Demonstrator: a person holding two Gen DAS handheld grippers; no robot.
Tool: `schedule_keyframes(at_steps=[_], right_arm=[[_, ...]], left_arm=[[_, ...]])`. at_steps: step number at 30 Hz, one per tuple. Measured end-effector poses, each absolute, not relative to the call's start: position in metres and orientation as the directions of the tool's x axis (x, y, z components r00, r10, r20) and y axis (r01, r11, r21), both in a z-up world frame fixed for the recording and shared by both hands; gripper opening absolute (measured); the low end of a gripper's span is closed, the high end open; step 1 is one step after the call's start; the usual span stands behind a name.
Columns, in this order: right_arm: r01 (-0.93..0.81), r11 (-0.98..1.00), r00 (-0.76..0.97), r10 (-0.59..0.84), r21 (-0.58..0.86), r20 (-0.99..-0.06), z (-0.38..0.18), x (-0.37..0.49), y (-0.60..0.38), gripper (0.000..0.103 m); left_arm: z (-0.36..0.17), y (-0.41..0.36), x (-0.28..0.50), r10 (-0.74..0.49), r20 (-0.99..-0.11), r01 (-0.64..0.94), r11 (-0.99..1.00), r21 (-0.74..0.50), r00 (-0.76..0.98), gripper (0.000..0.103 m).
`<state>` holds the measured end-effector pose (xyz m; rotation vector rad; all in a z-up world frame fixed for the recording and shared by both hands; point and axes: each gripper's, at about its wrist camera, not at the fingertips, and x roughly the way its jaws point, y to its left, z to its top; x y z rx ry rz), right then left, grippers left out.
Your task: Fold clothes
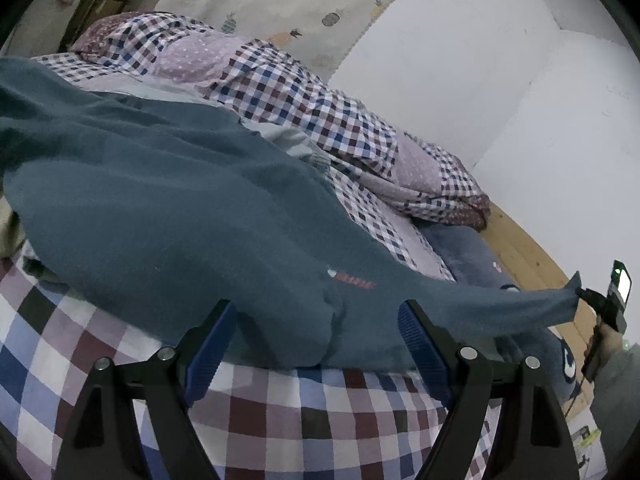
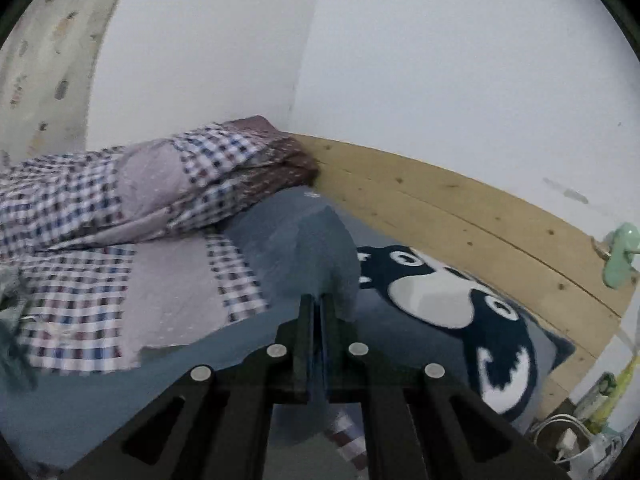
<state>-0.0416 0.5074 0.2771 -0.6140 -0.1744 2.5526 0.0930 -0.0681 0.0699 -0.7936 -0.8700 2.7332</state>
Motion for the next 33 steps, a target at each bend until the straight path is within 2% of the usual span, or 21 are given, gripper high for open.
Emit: schedule_keyframes(at_steps=[3,5,6,9,13,17,22,24,26,30,33], right_arm=[[-0.461,-0.843,-0.716,0.537,-0.276,-0.446,0.246,-0.062,0.516,0.002],[-0.466,-0.835,-0.661,0.548,-0.293,-0.513,0.221,-0.069,0.523,0.009],[-0.471,-0.828,-0.616,0.555,-0.304,-0.559,0.205,-0.073,0.526,0.014],[-0.510,-0.795,-0.522,0.590,-0.329,-0.616,0.173,-0.066,0.530,0.046],[-0.528,-0.798,-0.532,0.578,-0.292,-0.619,0.168,-0.039,0.514,0.053],[-0.457,-0.887,-0.640,0.381,-0.069,-0.667,0.162,0.004,0.468,0.059],[-0.240,-0.957,-0.713,0.060,0.163,-0.699,0.129,0.048,0.365,0.060],[-0.128,-0.971,-0.717,-0.049,0.200,-0.695,0.111,0.057,0.316,0.060],[0.015,-0.989,-0.709,-0.115,0.148,-0.695,0.096,0.061,0.263,0.060],[0.349,-0.930,-0.708,-0.179,-0.118,-0.683,0.072,0.080,0.148,0.060],[0.459,-0.849,-0.739,-0.201,-0.262,-0.643,0.062,0.093,0.100,0.063]], left_arm=[[0.069,-0.065,0.091,0.316,-0.447,-0.007,-0.822,-0.569,-0.837,0.086],[0.068,-0.064,0.090,0.324,-0.452,-0.013,-0.824,-0.567,-0.831,0.086],[0.067,-0.065,0.091,0.325,-0.454,-0.013,-0.825,-0.565,-0.830,0.086],[0.067,-0.067,0.092,0.322,-0.460,-0.009,-0.827,-0.563,-0.827,0.086],[0.069,-0.075,0.097,0.311,-0.454,0.005,-0.821,-0.570,-0.835,0.086],[0.073,-0.091,0.103,0.290,-0.442,0.029,-0.809,-0.586,-0.849,0.086],[0.077,-0.122,0.118,0.261,-0.412,0.072,-0.766,-0.639,-0.873,0.086],[0.075,-0.135,0.125,0.242,-0.413,0.094,-0.759,-0.645,-0.878,0.086],[0.071,-0.149,0.130,0.223,-0.422,0.126,-0.744,-0.656,-0.879,0.086],[0.051,-0.181,0.136,0.252,-0.436,0.190,-0.639,-0.746,-0.864,0.086],[0.040,-0.200,0.137,0.291,-0.407,0.197,-0.549,-0.812,-0.866,0.086]])
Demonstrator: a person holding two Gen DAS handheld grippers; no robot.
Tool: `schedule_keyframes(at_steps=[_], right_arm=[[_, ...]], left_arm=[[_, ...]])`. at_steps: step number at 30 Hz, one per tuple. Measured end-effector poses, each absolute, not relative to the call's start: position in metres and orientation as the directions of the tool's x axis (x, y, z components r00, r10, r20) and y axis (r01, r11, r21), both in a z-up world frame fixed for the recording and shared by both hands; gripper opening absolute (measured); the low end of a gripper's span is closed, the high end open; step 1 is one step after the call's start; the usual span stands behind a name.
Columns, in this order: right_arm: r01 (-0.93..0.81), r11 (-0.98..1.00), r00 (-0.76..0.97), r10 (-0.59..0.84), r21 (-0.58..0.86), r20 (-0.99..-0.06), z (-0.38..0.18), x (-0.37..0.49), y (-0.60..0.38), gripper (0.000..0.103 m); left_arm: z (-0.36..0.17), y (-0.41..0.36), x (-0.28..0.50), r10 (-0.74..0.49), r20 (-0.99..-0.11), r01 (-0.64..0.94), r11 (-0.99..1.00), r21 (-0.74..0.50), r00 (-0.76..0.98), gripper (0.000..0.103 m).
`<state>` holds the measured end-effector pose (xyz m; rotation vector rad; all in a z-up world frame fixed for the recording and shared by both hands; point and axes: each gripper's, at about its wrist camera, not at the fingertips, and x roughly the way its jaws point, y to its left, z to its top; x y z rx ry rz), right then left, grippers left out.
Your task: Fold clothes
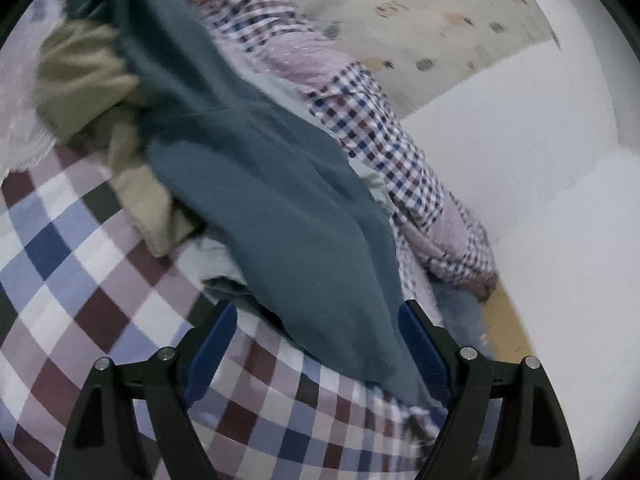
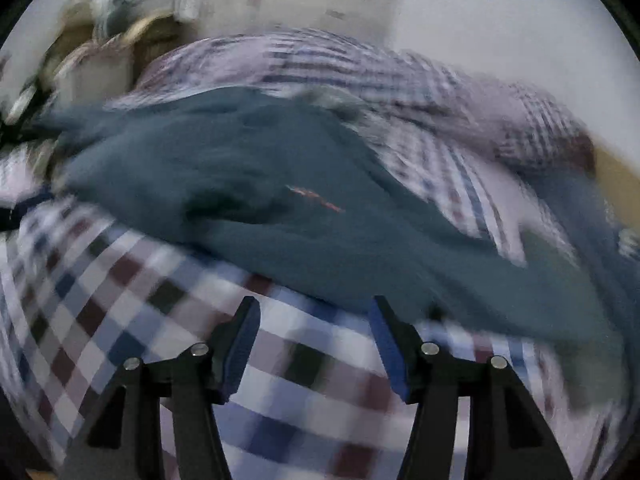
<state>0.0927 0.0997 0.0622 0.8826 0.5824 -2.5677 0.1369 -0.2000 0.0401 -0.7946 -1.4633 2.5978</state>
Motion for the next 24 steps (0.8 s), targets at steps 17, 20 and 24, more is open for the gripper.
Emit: schedule_keyframes(at_steps=[17,20,24], right_arm=[[0.518,-0.790,-0.754,-0.240,-0.329,-0.612,0.044,0.093,0.065,0.064],[0.530,-0.763,-0.764,-0.242,-0.370,-0.598,0.043,0.096,0.055,0.064],[0.544,-0.711,-0.789,-0.252,-0.446,-0.560,0.044,0.104,0.036,0.064]], left_arm=[[0.019,-0.207,0.089,0.517,-0.226,0.089,-0.277,-0.957,-0.826,0.071],[0.021,-0.209,0.079,0.520,-0.221,0.081,-0.278,-0.957,-0.825,0.043],[0.024,-0.211,0.066,0.531,-0.195,0.057,-0.265,-0.963,-0.825,0.004]])
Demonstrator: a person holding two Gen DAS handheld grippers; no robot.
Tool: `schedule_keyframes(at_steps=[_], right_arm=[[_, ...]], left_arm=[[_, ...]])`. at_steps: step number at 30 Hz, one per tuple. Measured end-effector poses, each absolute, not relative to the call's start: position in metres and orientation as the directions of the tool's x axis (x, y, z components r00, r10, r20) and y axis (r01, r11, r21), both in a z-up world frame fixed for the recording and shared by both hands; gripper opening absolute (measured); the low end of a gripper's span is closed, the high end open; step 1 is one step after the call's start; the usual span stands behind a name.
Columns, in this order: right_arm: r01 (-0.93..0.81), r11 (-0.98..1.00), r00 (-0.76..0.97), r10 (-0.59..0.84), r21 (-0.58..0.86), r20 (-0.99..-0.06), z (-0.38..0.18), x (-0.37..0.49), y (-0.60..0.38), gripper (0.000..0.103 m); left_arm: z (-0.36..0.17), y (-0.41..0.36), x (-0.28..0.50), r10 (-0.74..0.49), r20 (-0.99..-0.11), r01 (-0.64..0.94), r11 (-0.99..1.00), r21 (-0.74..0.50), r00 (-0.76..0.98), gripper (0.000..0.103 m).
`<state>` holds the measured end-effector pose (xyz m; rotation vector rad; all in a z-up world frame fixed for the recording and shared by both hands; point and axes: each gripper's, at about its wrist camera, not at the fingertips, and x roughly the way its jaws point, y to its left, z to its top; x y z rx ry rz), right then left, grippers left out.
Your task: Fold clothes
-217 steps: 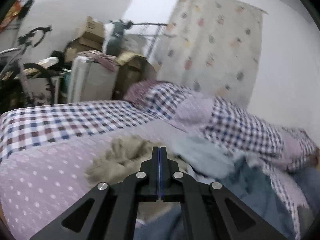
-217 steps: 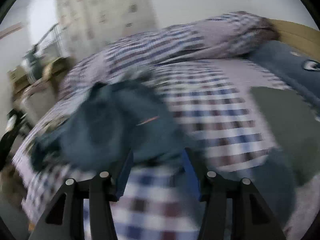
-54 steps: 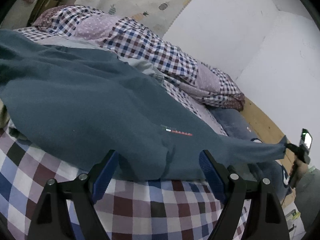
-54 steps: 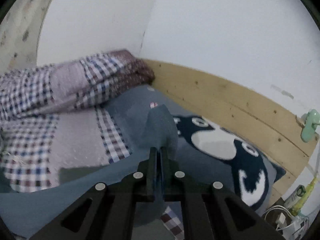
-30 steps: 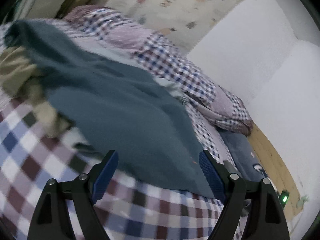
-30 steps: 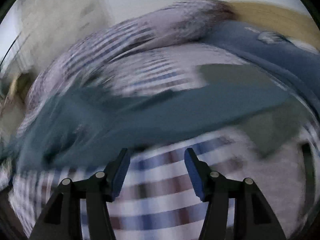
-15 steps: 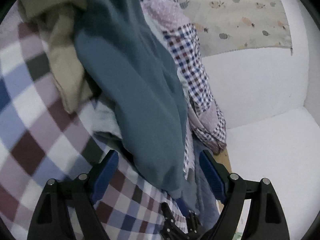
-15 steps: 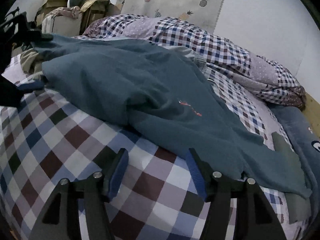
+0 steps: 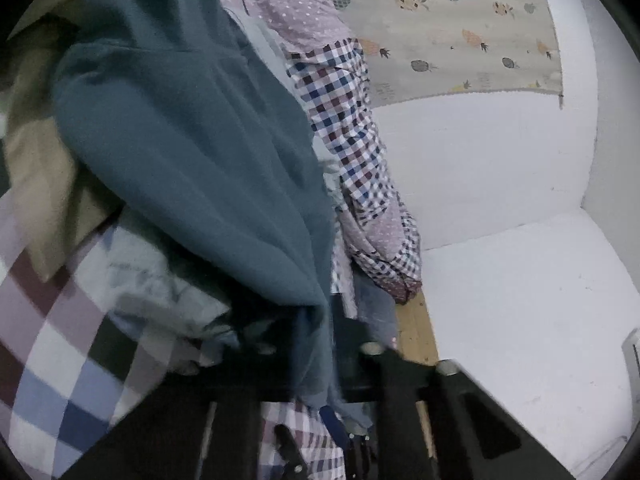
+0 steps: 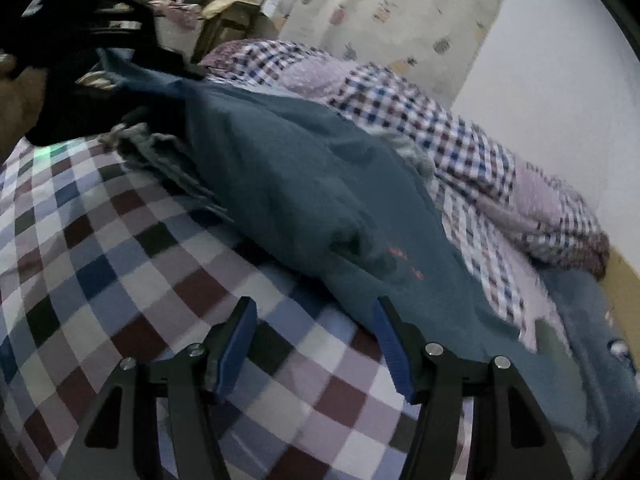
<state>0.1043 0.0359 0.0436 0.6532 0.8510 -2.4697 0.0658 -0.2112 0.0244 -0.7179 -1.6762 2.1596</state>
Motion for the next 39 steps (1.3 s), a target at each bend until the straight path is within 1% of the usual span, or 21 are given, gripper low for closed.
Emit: schedule_keyframes(at_steps=[6,9,11,12,13,15,16,18,19,20,21,22,23,24,25,27,28,29,31,34,39], right_arm=[[0.457,-0.674,-0.863,-0.177,-0.580,-0.473,0.040,0.088,0.006,0.065],[0.423,-0.679,-0.871,-0.121,-0.600,-0.477,0.037,0.066,-0.001,0.065],[0.422,-0.676,-0.867,-0.107,-0.603,-0.487,0.038,0.055,0.000,0.063],[0.420,-0.686,-0.864,-0.104,-0.594,-0.492,0.042,0.048,0.003,0.051],[0.418,-0.696,-0.862,-0.101,-0.584,-0.497,0.046,0.042,0.006,0.026],[0.431,-0.710,-0.849,-0.110,-0.557,-0.517,0.056,0.033,0.011,0.010],[0.441,-0.716,-0.841,-0.118,-0.541,-0.529,0.062,0.030,0.014,0.008],[0.443,-0.734,-0.833,-0.126,-0.514,-0.538,0.074,0.024,0.021,0.008],[0.442,-0.750,-0.830,-0.134,-0.492,-0.541,0.082,0.019,0.026,0.008],[0.440,-0.767,-0.826,-0.141,-0.467,-0.546,0.089,0.014,0.030,0.008],[0.437,-0.786,-0.819,-0.146,-0.437,-0.556,0.096,0.007,0.034,0.014],[0.432,-0.805,-0.810,-0.148,-0.407,-0.567,0.101,0.002,0.037,0.022],[0.423,-0.828,-0.800,-0.149,-0.370,-0.581,0.104,0.000,0.040,0.026],[0.406,-0.856,-0.788,-0.151,-0.320,-0.597,0.107,-0.001,0.045,0.033],[0.388,-0.881,-0.775,-0.154,-0.270,-0.613,0.110,-0.002,0.050,0.037],[0.371,-0.904,-0.764,-0.166,-0.214,-0.624,0.111,0.008,0.055,0.038],[0.370,-0.907,-0.763,-0.172,-0.202,-0.624,0.110,0.017,0.055,0.038],[0.374,-0.905,-0.767,-0.178,-0.203,-0.617,0.107,0.032,0.054,0.038],[0.400,-0.891,-0.776,-0.204,-0.216,-0.597,0.096,0.068,0.045,0.038],[0.478,-0.847,-0.760,-0.266,-0.232,-0.593,0.079,0.110,0.024,0.038],[0.606,-0.706,-0.744,-0.341,-0.366,-0.574,0.060,0.150,-0.031,0.038]], left_arm=[[0.040,-0.219,0.062,0.543,-0.079,-0.041,-0.205,-0.978,-0.836,0.001],[0.050,-0.220,0.062,0.547,-0.048,-0.085,-0.215,-0.973,-0.836,0.001],[0.050,-0.223,0.062,0.541,-0.068,-0.075,-0.237,-0.969,-0.838,0.001],[0.050,-0.224,0.063,0.537,-0.081,-0.066,-0.249,-0.966,-0.840,0.001],[0.047,-0.228,0.065,0.524,-0.110,-0.035,-0.260,-0.965,-0.845,0.001],[0.041,-0.235,0.069,0.496,-0.169,0.027,-0.282,-0.959,-0.851,0.002],[0.038,-0.239,0.071,0.482,-0.199,0.058,-0.292,-0.955,-0.853,0.006],[0.032,-0.246,0.075,0.454,-0.253,0.116,-0.307,-0.945,-0.854,0.026],[0.029,-0.249,0.076,0.450,-0.249,0.122,-0.293,-0.948,-0.857,0.040],[0.026,-0.252,0.077,0.448,-0.243,0.124,-0.277,-0.953,-0.861,0.044],[0.026,-0.254,0.078,0.455,-0.216,0.105,-0.256,-0.961,-0.864,0.045],[0.027,-0.253,0.078,0.459,-0.205,0.094,-0.253,-0.963,-0.865,0.051],[0.030,-0.250,0.076,0.464,-0.203,0.083,-0.266,-0.960,-0.862,0.059],[0.033,-0.247,0.074,0.469,-0.202,0.072,-0.281,-0.957,-0.860,0.060],[0.036,-0.243,0.073,0.470,-0.209,0.067,-0.301,-0.951,-0.858,0.061],[0.039,-0.242,0.075,0.470,-0.188,0.041,-0.304,-0.952,-0.862,0.060],[0.040,-0.241,0.076,0.472,-0.178,0.029,-0.305,-0.952,-0.864,0.050],[0.041,-0.242,0.075,0.481,-0.169,0.021,-0.298,-0.954,-0.861,0.028],[0.042,-0.243,0.073,0.499,-0.151,0.003,-0.285,-0.958,-0.854,0.005],[0.051,-0.241,0.073,0.520,-0.113,-0.040,-0.274,-0.961,-0.846,0.002],[0.071,-0.239,0.075,0.547,-0.059,-0.109,-0.269,-0.957,-0.835,0.002]])
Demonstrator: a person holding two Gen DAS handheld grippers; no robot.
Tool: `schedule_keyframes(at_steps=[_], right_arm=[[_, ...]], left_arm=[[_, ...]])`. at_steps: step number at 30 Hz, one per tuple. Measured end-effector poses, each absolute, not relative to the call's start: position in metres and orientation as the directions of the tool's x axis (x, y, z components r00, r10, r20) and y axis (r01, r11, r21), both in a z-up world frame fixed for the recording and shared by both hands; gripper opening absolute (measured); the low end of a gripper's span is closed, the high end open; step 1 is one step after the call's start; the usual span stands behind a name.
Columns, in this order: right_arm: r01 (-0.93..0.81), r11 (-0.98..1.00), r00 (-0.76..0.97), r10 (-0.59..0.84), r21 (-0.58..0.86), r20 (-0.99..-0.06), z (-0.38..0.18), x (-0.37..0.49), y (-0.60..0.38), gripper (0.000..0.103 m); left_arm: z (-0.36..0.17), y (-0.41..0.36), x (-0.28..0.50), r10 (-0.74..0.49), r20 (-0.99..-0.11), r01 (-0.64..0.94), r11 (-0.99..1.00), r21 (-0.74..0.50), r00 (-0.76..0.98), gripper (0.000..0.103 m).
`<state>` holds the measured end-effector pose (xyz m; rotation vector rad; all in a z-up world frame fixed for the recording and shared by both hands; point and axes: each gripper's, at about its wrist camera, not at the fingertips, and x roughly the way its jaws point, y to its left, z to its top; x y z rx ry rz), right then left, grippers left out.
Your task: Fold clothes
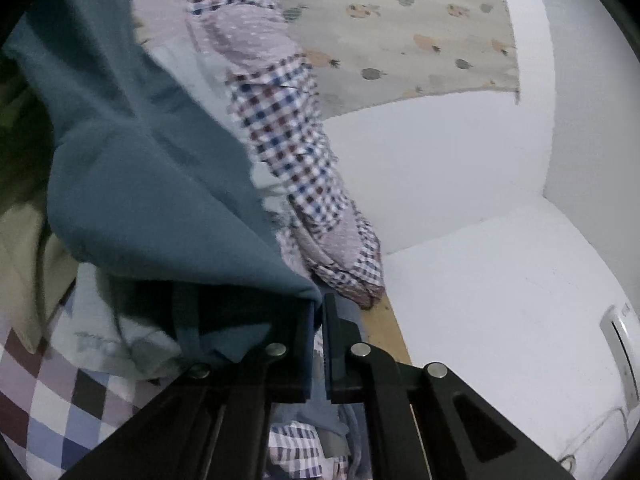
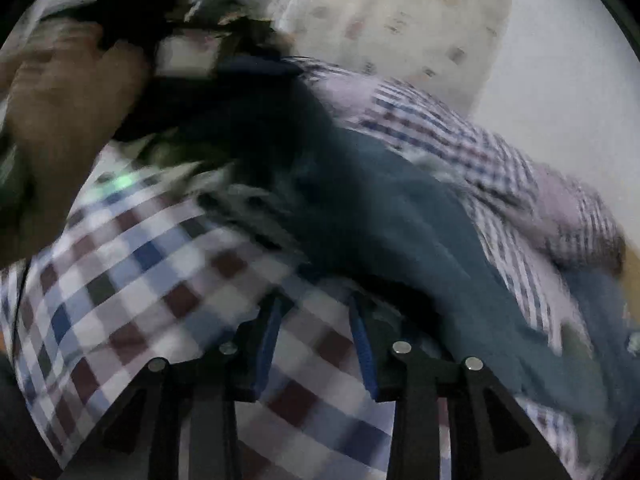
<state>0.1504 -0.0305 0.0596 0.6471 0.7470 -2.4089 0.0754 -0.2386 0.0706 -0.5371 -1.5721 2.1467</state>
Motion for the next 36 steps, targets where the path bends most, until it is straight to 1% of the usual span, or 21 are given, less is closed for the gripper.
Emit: schedule_keyframes(at_steps=[3,6,9,15,18,20,21,22,24,27,29,30,32,33,34,35,36], right_arm=[[0.628,-0.687,-0.738,-0.379,-0.365,-0.558,0.062,0.143,-0.051,0.038],[0.613,-0.706,-0.753,-0.387,-0.354,-0.532,0.069,0.125,-0.064,0.038],[0.561,-0.708,-0.804,-0.340,-0.430,-0.488,0.068,0.110,-0.076,0.038],[0.540,-0.616,-0.830,-0.276,-0.573,-0.486,0.046,0.099,-0.098,0.038],[0.508,-0.596,-0.851,-0.235,-0.622,-0.470,0.039,0.091,-0.105,0.038],[0.508,-0.592,-0.849,-0.224,-0.625,-0.478,0.038,0.084,-0.108,0.033],[0.513,-0.597,-0.844,-0.221,-0.617,-0.489,0.039,0.081,-0.107,0.012],[0.522,-0.608,-0.835,-0.224,-0.598,-0.502,0.042,0.079,-0.105,0.002],[0.549,-0.645,-0.810,-0.254,-0.531,-0.529,0.053,0.082,-0.096,0.002],[0.584,-0.657,-0.787,-0.313,-0.477,-0.532,0.073,0.105,-0.080,0.002],[0.607,-0.660,-0.768,-0.345,-0.443,-0.539,0.085,0.118,-0.072,0.002],[0.618,-0.661,-0.760,-0.362,-0.426,-0.540,0.094,0.128,-0.065,0.001],[0.633,-0.666,-0.746,-0.387,-0.395,-0.542,0.110,0.144,-0.055,0.001],[0.639,-0.670,-0.739,-0.398,-0.378,-0.543,0.118,0.150,-0.049,0.001],[0.643,-0.676,-0.733,-0.410,-0.359,-0.542,0.127,0.155,-0.041,0.001],[0.648,-0.681,-0.727,-0.421,-0.340,-0.542,0.135,0.161,-0.035,0.001],[0.653,-0.686,-0.720,-0.433,-0.320,-0.543,0.144,0.168,-0.033,0.002]], left_arm=[[0.074,-0.243,0.078,0.564,-0.037,-0.133,-0.258,-0.957,-0.825,0.002],[0.070,-0.249,0.075,0.580,-0.029,-0.132,-0.234,-0.963,-0.814,0.002],[0.072,-0.254,0.079,0.589,-0.026,-0.132,-0.223,-0.966,-0.808,0.002],[0.073,-0.252,0.065,0.603,-0.015,-0.142,-0.212,-0.967,-0.798,0.002],[0.071,-0.253,0.066,0.611,-0.004,-0.144,-0.192,-0.971,-0.792,0.002],[0.070,-0.255,0.068,0.611,0.000,-0.143,-0.185,-0.972,-0.791,0.002],[0.069,-0.256,0.068,0.610,-0.001,-0.141,-0.186,-0.972,-0.792,0.002],[0.069,-0.256,0.068,0.609,-0.005,-0.139,-0.188,-0.972,-0.794,0.002],[0.070,-0.259,0.070,0.603,-0.002,-0.140,-0.189,-0.972,-0.798,0.002],[0.071,-0.263,0.072,0.588,0.000,-0.140,-0.192,-0.971,-0.809,0.002],[0.071,-0.264,0.073,0.582,0.006,-0.143,-0.190,-0.971,-0.813,0.010],[0.071,-0.265,0.074,0.580,0.010,-0.146,-0.187,-0.971,-0.814,0.012],[0.071,-0.265,0.075,0.579,0.025,-0.155,-0.177,-0.972,-0.815,0.022],[0.072,-0.266,0.076,0.579,0.033,-0.161,-0.171,-0.972,-0.814,0.025],[0.072,-0.267,0.078,0.580,0.039,-0.168,-0.169,-0.971,-0.814,0.031],[0.074,-0.268,0.079,0.580,0.043,-0.174,-0.172,-0.970,-0.814,0.037],[0.079,-0.271,0.084,0.570,0.037,-0.182,-0.199,-0.963,-0.821,0.041]])
